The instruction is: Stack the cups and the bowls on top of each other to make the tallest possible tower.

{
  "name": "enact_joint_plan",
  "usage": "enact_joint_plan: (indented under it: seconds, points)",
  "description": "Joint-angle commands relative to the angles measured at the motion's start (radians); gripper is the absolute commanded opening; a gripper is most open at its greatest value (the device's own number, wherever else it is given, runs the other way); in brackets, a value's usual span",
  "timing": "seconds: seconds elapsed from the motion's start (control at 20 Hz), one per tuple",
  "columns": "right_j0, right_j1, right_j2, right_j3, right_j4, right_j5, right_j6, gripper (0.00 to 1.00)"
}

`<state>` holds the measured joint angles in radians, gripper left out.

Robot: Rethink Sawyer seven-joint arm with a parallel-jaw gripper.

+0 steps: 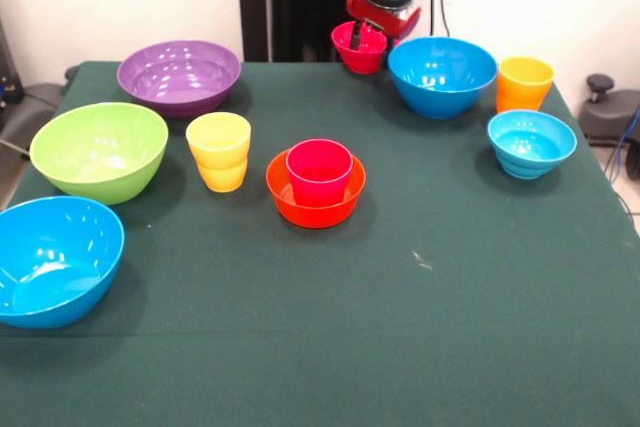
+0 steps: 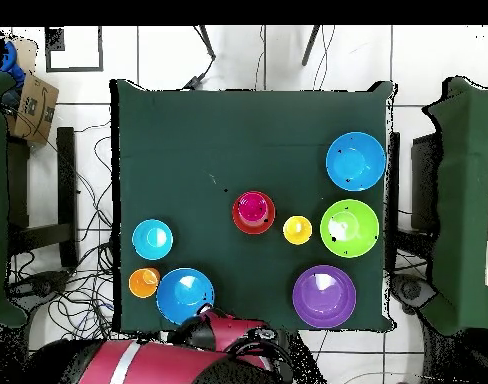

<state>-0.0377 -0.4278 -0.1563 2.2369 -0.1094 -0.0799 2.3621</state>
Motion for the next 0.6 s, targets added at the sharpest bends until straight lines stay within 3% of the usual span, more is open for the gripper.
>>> enact_joint_plan:
  seconds: [0.05, 0.6]
  points:
    - [0.017, 0.072, 0.077, -0.029, -0.010, -0.092, 0.124, 1.00]
    - [0.006, 0.088, 0.077, -0.028, -0.011, -0.129, 0.130, 1.00]
